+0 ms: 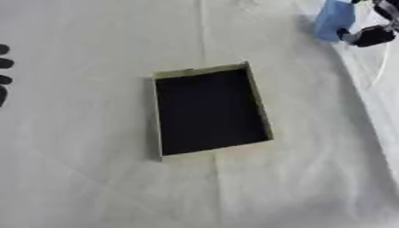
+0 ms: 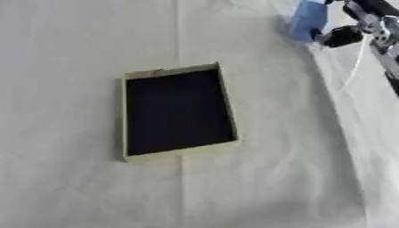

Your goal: Pick up objects on the table and place them in the box.

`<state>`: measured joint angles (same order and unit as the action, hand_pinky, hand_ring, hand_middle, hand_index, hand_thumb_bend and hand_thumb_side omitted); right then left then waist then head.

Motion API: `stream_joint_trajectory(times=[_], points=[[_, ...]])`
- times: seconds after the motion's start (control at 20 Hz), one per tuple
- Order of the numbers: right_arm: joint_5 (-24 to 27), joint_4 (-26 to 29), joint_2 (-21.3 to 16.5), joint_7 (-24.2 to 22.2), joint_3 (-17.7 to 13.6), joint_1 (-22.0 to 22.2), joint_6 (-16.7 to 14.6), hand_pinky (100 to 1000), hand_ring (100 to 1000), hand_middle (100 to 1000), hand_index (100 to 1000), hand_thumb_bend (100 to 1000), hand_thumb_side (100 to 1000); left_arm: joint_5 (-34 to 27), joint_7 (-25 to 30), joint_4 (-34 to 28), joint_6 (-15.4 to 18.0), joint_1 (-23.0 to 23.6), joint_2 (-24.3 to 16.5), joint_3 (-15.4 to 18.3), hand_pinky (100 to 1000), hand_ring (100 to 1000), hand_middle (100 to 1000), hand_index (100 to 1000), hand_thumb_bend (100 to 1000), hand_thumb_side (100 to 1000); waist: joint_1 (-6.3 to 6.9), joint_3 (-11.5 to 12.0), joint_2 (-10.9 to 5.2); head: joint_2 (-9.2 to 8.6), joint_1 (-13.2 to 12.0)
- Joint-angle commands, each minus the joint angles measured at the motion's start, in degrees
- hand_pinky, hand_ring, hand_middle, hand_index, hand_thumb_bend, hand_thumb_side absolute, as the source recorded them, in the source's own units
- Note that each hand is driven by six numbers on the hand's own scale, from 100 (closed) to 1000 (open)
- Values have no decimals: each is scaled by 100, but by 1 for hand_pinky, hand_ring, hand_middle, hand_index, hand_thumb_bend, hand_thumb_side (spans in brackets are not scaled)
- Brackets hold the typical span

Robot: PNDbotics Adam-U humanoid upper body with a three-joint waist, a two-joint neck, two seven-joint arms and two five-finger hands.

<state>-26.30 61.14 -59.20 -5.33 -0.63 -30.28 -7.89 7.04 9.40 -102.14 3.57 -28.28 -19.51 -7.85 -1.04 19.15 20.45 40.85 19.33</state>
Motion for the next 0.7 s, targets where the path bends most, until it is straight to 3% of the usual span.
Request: stream_joint_trajectory(times=[0.05,0.35,0.7], points=[[73,116,-161,-217,-20,-92,-51,918,942,851,941,327,204,-10,22,-97,8,-68,-59,20,698,771,769,902,594,717,-9,-2,-145,45,8],[195,192,-117,-559,12,-143,-103,910,934,824,893,281,223,-8,44,-96,13,-76,-56,16,699,771,769,902,593,718,-26,5,-146,53,16],[413,263,-100,-330,-27,-174,-50,843,846,545,624,100,241,-12,48,-91,15,-73,-56,15,698,770,768,901,592,718,-42,-6,-153,70,4]])
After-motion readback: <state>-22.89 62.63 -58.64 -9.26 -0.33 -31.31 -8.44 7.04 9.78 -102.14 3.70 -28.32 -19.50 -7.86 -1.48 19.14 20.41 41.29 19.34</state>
